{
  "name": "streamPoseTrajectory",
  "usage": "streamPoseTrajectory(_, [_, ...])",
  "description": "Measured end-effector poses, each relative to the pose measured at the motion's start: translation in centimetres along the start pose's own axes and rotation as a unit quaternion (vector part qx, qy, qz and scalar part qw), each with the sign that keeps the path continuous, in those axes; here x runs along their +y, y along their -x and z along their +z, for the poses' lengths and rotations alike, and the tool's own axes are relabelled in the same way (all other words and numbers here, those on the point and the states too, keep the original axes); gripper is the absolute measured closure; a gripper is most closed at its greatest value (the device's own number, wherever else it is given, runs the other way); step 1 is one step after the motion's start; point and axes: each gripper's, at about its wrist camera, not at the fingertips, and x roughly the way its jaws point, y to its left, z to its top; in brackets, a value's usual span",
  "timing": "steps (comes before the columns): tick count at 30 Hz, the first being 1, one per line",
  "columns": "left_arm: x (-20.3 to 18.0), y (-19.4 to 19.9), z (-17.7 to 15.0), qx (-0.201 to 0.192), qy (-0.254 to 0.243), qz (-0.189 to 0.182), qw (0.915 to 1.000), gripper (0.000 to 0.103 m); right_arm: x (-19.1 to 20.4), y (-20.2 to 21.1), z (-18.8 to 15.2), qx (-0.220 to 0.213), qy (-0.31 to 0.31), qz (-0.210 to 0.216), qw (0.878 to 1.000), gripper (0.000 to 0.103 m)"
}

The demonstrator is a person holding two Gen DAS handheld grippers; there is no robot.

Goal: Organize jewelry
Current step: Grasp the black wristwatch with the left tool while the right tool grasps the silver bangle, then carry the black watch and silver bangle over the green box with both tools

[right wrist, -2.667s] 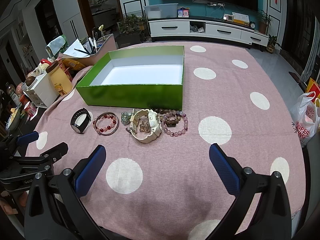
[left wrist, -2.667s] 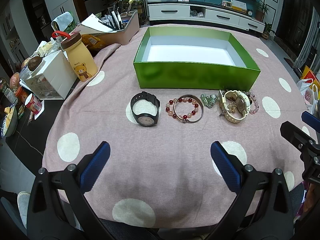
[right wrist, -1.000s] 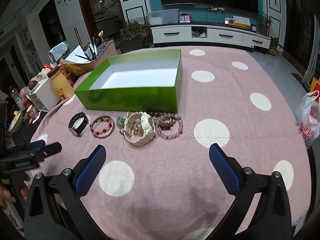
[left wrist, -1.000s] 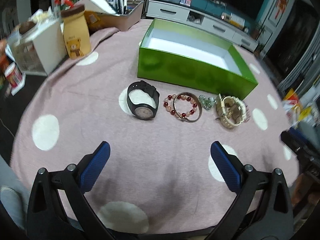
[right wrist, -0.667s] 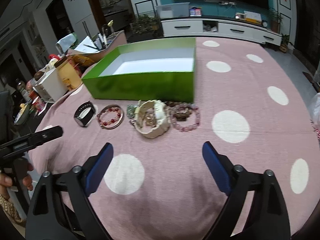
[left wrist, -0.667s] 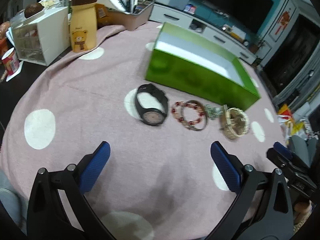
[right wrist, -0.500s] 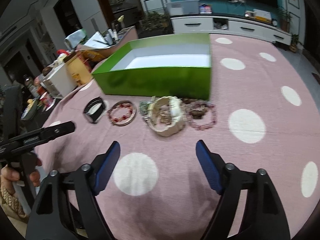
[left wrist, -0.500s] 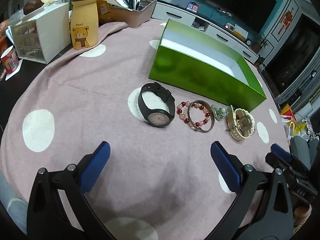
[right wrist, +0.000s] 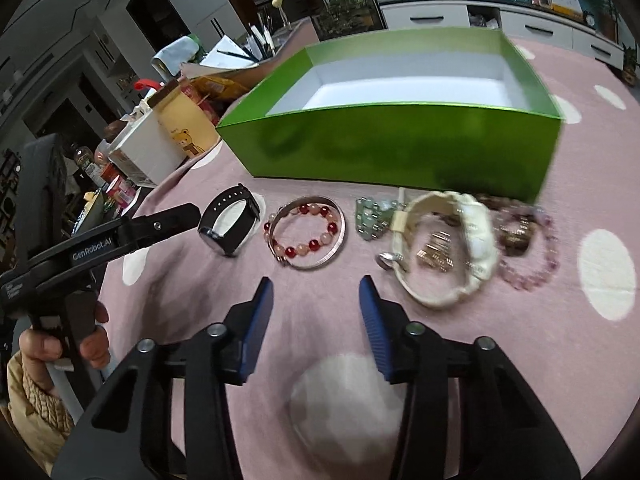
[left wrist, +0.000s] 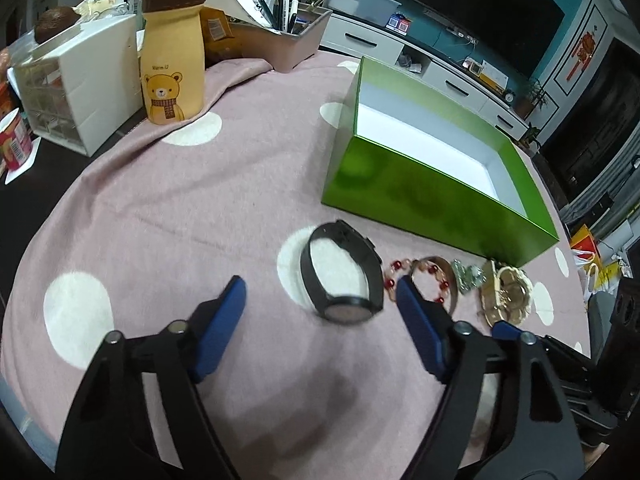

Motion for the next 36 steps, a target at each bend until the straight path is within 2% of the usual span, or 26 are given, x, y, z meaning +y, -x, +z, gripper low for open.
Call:
streamPoseTrajectory(4, [0.2,-1.3,0.7,0.007,-0.006,0.009,0.9999,0.04,0.5,-2.3,0.9,0.01,0.013,-0.027,1.0,0.071])
streamPoseTrajectory(9, [0.1,-2.5,1.2,0.019,-0.016,0.015,0.9996,0.043,0.3,-4.1,2.0,0.015,0.021,-0.066,0.998,0.086])
streamPoseTrajectory(11, [-0.1,-3.1,1.4,0.029,-0.025,0.023,0.999,0.045,0.6,-4.4,2.3,0.016,0.032,-0.078,0.996,0.088])
streamPoseTrajectory(15, [-0.5,-4.3,1.5,0.052,-0.035,0.03,0.9976,0.055,1.5,-5.1,2.9,0.022,0.061,-0.108,0.992,0.091])
streamPoseTrajectory(18, [-1.1,-4.5,1.4,0.054,-0.055,0.041,0.9962,0.061,2.3,-5.5,3.0,0.025,0.083,-0.135,0.987,0.095])
streamPoseTrajectory(22, [-1.2,-4.6,1.4,0.053,-0.061,0.05,0.9955,0.086,2.4,-5.5,2.9,0.018,0.09,-0.153,0.984,0.101])
streamPoseTrajectory(25, [-0.9,-4.2,1.0,0.049,-0.06,0.06,0.9952,0.098,2.2,-5.2,2.5,0.007,0.086,-0.161,0.983,0.101])
streamPoseTrajectory(28, [-0.6,-3.9,0.6,0.04,-0.053,0.066,0.9956,0.1,1.9,-4.5,2.0,-0.009,0.079,-0.17,0.982,0.101])
streamPoseTrajectory(36, [-1.6,-2.0,0.2,0.017,-0.061,0.074,0.9952,0.1,2.8,0.2,2.0,-0.093,0.083,-0.136,0.983,0.101])
